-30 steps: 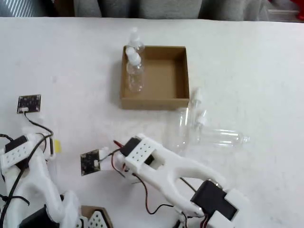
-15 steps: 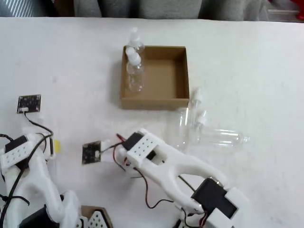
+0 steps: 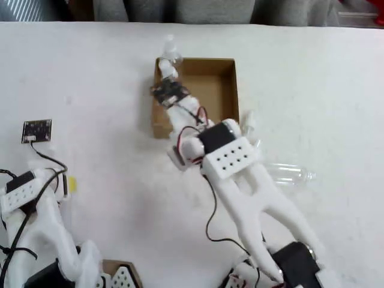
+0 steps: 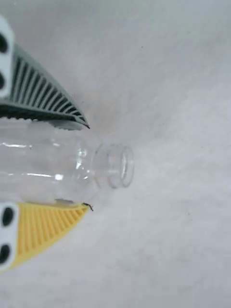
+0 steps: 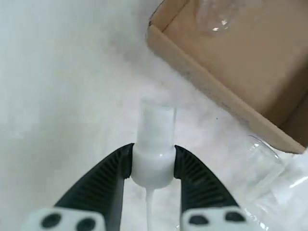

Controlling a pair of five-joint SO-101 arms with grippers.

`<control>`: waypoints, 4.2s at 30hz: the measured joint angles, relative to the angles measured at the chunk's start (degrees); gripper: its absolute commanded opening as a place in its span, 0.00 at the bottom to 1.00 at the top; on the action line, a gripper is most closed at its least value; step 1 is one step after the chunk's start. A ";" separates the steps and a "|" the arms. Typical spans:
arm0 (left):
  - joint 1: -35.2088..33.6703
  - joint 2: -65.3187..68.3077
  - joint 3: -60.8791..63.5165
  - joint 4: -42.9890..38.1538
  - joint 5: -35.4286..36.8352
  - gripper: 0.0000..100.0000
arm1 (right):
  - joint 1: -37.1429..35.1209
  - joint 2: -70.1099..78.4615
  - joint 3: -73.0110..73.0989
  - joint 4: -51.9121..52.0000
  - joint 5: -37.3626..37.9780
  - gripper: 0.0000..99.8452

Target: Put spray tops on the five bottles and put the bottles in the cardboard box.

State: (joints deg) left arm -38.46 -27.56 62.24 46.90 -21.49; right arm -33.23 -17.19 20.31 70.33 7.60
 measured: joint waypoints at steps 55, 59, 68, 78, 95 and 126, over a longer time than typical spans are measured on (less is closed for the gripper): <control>62.68 -48.09 21.71 -43.34 11.52 0.08 | 19.16 -46.07 -2.73 -32.53 -14.68 0.02; 63.21 -48.09 26.64 -46.42 11.52 0.08 | 18.46 -41.23 -2.73 -35.96 -14.68 0.02; 63.21 -48.09 26.99 -46.95 11.52 0.08 | 10.11 -36.75 -2.73 -36.66 -14.68 0.02; 61.10 -48.09 26.99 -47.12 11.52 0.08 | 10.02 -32.09 -2.73 -36.66 -14.68 0.02; 61.10 -48.09 26.99 -47.12 11.52 0.08 | 4.31 -35.16 5.10 -36.66 -14.68 0.02; 61.10 -48.09 26.99 -47.12 11.52 0.08 | 4.31 -35.16 2.29 -37.19 -14.68 0.02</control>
State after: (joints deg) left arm 22.64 -75.65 89.23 -0.22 -9.98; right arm -28.92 -52.35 22.59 33.14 -7.08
